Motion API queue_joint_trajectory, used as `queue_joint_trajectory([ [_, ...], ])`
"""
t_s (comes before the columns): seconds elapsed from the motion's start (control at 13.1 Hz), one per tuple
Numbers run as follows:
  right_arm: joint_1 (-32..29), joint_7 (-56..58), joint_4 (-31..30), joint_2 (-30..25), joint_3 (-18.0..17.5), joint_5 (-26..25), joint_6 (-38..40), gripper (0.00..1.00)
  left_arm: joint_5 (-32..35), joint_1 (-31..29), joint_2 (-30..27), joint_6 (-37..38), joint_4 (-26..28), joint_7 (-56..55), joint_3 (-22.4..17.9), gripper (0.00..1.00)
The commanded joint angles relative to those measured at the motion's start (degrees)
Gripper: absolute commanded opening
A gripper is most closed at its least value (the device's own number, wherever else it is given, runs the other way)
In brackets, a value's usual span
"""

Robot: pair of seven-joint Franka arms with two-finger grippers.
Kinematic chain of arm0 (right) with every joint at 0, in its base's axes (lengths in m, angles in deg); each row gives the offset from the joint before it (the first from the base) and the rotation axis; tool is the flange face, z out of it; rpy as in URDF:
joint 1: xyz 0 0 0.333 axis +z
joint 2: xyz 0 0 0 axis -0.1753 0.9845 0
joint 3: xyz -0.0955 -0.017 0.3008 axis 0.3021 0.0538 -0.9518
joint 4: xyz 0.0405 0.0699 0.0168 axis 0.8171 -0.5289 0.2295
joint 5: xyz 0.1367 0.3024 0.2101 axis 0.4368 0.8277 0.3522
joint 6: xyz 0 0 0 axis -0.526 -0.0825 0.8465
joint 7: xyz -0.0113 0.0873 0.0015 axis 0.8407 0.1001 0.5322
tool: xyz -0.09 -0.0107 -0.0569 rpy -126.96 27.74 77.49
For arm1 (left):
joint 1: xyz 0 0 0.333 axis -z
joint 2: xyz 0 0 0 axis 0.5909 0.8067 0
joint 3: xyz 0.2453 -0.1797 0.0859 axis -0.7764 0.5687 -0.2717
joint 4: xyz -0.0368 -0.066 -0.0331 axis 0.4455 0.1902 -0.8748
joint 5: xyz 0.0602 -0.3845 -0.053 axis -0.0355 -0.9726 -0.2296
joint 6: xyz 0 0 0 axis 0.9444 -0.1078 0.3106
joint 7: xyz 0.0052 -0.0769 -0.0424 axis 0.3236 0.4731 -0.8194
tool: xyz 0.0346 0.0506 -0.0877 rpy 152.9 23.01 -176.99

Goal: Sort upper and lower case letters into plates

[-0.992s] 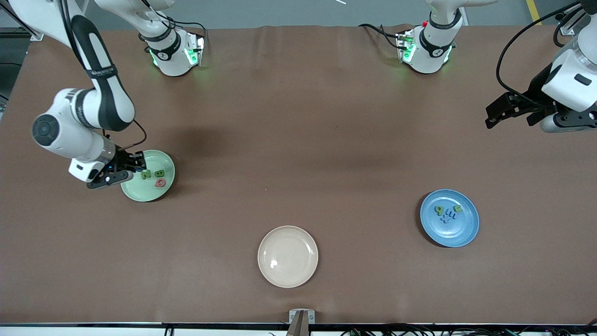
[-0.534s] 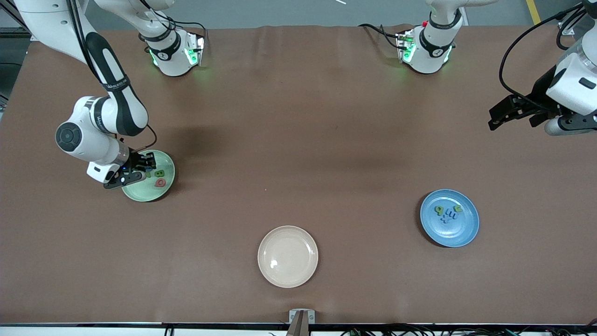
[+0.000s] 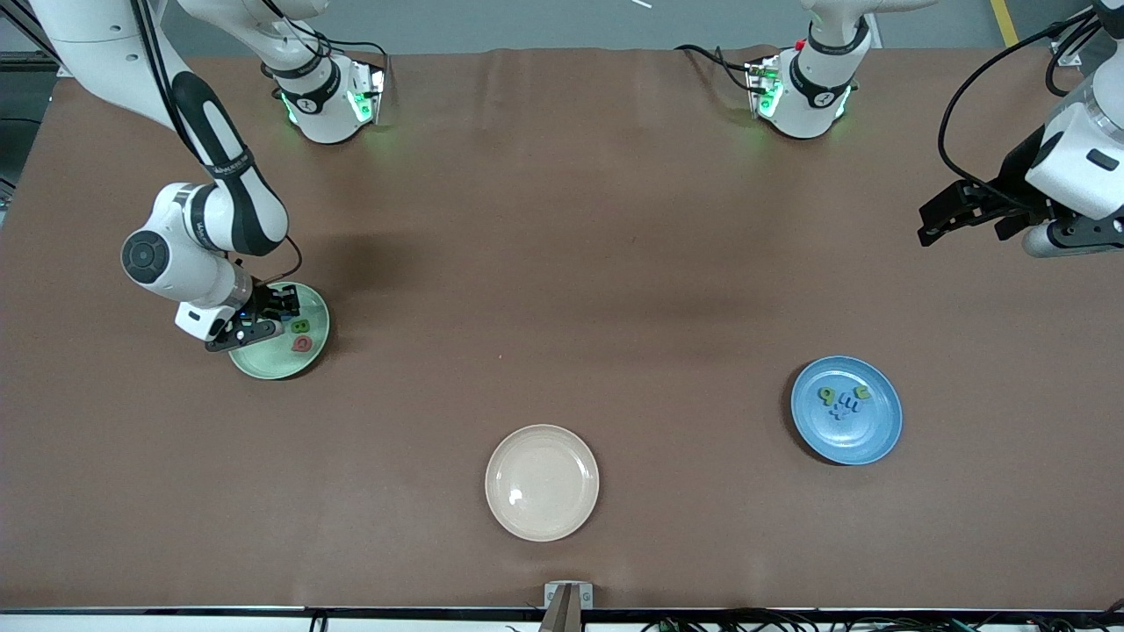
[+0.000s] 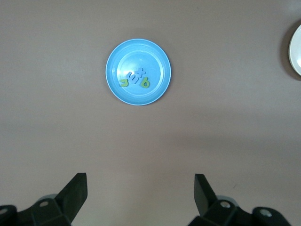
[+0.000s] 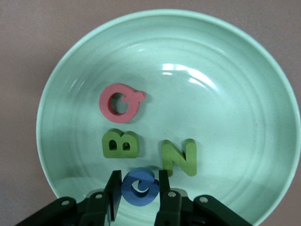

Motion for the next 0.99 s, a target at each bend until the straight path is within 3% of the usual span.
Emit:
queue_joint_trajectory([
  [0.0,-0.98,0.80,-1.41,-0.69,-0.82,-0.15,-0.92,0.27,-0.25,-0.14,0.33,-0.62,0.18,1.29,0.22,1.00],
  [0.08,-0.89,0.80,-1.41,-0.78,-0.82,-0.15,-0.92,0.34,-0.16,-0.14,0.33,-0.62,0.18,1.29,0.31,1.00],
  [0.15,-0.89,0.80,-1.41,-0.86,-0.82,-0.15,-0.49,0.57,-0.16,-0.14,0.33,-0.62,0.27,1.29,0.31,1.00],
  [0.23,-0.72,0.54,-1.41,-1.39,-0.82,-0.15,-0.05,0.94,-0.25,-0.06,0.33,-0.62,0.27,1.29,0.40,1.00],
  [0.61,-0.71,-5.06,2.36,-10.51,-0.91,0.38,12.58,1.00,-0.16,-0.06,0.15,-0.54,0.79,1.29,0.40,1.00],
  [0.92,-0.63,-13.26,11.57,-17.11,-1.08,0.38,28.23,1.00,-0.16,-0.06,0.24,-0.80,0.88,1.29,0.40,1.00],
])
